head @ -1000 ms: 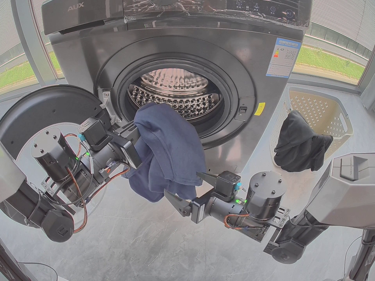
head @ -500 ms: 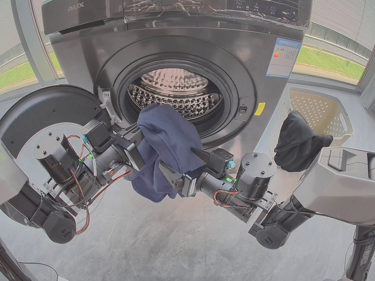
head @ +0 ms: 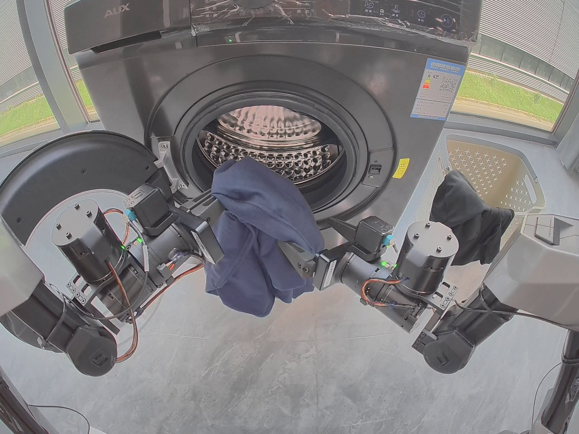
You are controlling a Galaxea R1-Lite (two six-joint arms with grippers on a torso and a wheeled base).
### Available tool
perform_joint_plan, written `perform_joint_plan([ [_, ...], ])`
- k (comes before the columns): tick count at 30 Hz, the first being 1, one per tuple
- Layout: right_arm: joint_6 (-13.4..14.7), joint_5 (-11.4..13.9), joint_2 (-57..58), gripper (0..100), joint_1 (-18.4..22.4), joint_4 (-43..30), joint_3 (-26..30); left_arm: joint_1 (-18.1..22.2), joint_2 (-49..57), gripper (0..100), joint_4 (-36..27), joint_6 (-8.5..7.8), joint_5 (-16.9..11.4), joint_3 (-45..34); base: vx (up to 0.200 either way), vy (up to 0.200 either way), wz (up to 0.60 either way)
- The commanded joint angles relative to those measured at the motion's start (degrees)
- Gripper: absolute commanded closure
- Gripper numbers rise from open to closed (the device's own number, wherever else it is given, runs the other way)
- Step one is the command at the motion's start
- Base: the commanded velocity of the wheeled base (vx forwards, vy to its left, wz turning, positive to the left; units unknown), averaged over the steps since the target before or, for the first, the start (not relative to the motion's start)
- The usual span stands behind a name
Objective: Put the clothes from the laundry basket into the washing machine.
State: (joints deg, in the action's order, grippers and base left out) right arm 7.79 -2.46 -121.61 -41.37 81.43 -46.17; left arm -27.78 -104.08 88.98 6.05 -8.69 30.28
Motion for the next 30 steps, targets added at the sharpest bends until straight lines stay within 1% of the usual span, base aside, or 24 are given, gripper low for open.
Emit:
perform_joint_plan([
  [1,0.0,0.0,2.3,0,0.9,0.2,1.6,0.0,-0.1,100,0.1,0.02,0.0,0.0,0.000,0.000,0.00],
  [7,0.0,0.0,3.8,0,1.7,0.2,2.0,0.0,-0.1,100,0.1,0.02,0.0,-0.2,0.000,0.000,0.00],
  [18,0.1,0.0,4.8,0,1.7,-0.1,2.5,0.0,-0.1,100,0.1,-0.07,0.0,-0.5,0.000,0.000,0.00],
  [24,0.3,-0.2,2.3,0,2.4,-0.1,1.5,-0.1,0.4,100,0.1,0.02,0.0,-0.2,0.000,0.000,0.00],
  [30,0.3,-0.1,-0.6,0,2.7,0.2,2.7,-0.1,0.5,100,0.1,0.02,0.0,0.0,0.000,0.000,0.00],
])
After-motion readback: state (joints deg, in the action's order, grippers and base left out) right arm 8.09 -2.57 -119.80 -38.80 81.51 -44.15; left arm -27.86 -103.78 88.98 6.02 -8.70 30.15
